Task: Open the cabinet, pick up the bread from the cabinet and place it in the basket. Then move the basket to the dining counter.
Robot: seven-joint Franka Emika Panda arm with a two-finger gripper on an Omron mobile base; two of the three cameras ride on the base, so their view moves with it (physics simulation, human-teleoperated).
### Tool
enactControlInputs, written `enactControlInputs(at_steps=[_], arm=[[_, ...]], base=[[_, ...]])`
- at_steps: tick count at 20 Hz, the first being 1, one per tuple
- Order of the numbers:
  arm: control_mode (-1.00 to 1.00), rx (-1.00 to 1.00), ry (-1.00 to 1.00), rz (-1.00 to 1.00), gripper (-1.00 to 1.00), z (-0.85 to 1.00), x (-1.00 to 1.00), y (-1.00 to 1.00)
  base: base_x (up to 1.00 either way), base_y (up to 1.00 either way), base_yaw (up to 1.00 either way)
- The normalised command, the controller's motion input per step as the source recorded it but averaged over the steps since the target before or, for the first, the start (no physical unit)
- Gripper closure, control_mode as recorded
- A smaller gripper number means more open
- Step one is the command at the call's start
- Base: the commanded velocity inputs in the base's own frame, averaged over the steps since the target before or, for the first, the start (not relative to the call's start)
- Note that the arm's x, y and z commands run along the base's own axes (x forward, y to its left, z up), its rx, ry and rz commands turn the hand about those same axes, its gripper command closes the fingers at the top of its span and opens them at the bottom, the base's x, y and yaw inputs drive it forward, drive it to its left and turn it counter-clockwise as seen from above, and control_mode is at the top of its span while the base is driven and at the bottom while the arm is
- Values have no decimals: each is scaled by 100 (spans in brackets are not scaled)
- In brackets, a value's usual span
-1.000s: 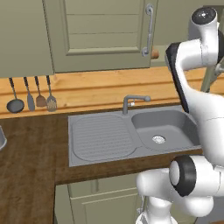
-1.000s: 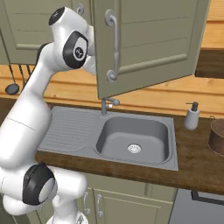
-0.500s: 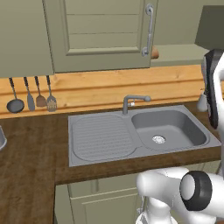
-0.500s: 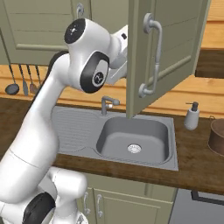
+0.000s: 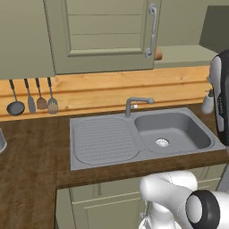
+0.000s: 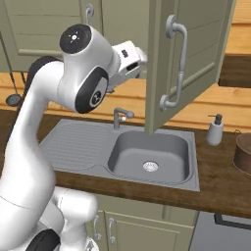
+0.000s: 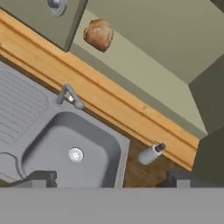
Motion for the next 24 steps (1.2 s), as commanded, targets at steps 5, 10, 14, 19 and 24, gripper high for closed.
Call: enactControlInputs(at_steps=[5,10,14,19,24], arm=[[-100,30,0,6,-100,6,4,100],[-100,33,0,2,-100,20,13,100],[-100,31,0,-7,-100,34,14,92],[-100,12,-1,-5,-100,45,49,55],[-100,0,-3,0,-100,1,86,10]], base=[[0,0,0],[0,0,0],[0,0,0],[0,0,0],[0,0,0]])
